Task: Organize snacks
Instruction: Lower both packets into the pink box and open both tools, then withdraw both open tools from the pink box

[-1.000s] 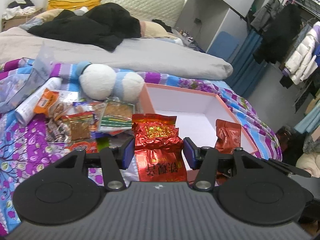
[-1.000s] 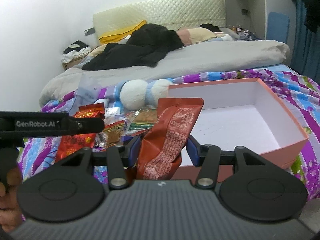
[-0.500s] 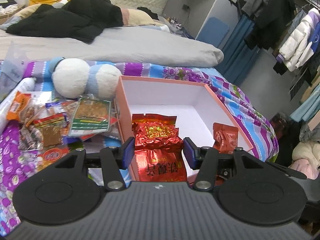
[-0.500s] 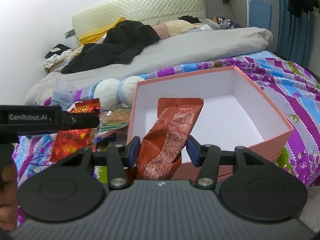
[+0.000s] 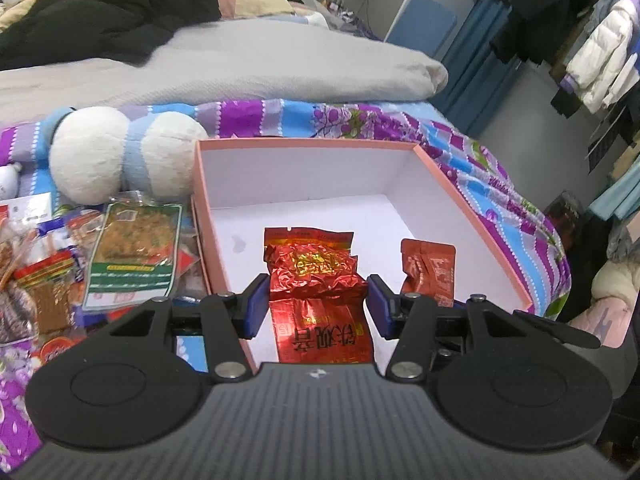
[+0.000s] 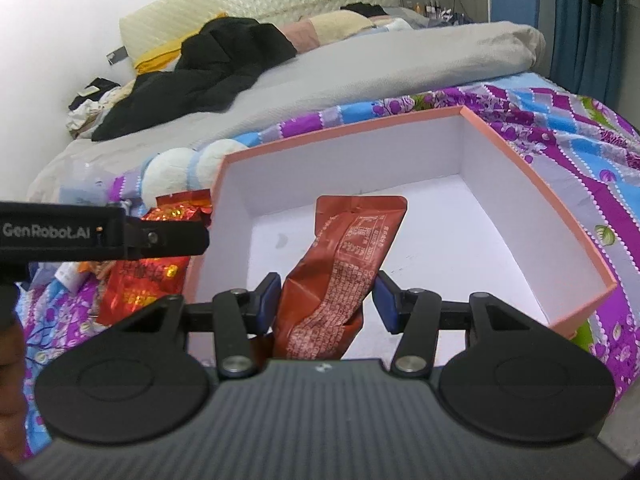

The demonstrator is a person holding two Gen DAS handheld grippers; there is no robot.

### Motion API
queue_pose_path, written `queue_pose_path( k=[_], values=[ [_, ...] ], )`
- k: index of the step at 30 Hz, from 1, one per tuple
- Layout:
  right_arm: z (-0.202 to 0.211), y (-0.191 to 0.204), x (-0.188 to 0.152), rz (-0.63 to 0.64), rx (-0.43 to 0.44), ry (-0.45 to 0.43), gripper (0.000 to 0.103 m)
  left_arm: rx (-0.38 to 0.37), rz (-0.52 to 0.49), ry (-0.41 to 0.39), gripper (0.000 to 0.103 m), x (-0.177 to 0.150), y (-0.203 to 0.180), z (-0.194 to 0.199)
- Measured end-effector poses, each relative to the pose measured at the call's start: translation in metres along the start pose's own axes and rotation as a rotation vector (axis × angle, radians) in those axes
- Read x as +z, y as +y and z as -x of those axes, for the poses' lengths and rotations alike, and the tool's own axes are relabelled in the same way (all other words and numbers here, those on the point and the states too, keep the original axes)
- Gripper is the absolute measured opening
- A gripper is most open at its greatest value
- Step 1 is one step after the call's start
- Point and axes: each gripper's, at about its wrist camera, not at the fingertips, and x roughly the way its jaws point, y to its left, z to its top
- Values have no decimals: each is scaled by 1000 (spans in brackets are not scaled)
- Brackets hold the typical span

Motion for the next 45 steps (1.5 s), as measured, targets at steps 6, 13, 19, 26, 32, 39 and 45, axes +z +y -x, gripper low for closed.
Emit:
queue_pose_path(
  k=[6,13,19,26,32,39,45],
  values=[
    [-29,-16,1,-16,-6,52,53,9,-5,58,58,6,2,-39],
    [-53,-26,-5,-35,-8,113,54,13,-13,96,58,6,5,-62],
    [-56,-29,-1,-43,-34,125,58,-2,18,82,65,11,8,-58],
    [-40,-31,3,-50,-31,93,71,0,4,34,65,13,3,-28],
    [-12,-21,-2,-66,0,55,71,-5,11,-10,65,6,1,13],
    [30,-2,-4,-33,29,-22,71,-1,8,-73,65,-14,-2,66],
    [63,15,-12,-20,41,-73,71,5,-2,-127,65,-35,1,113]
  ],
)
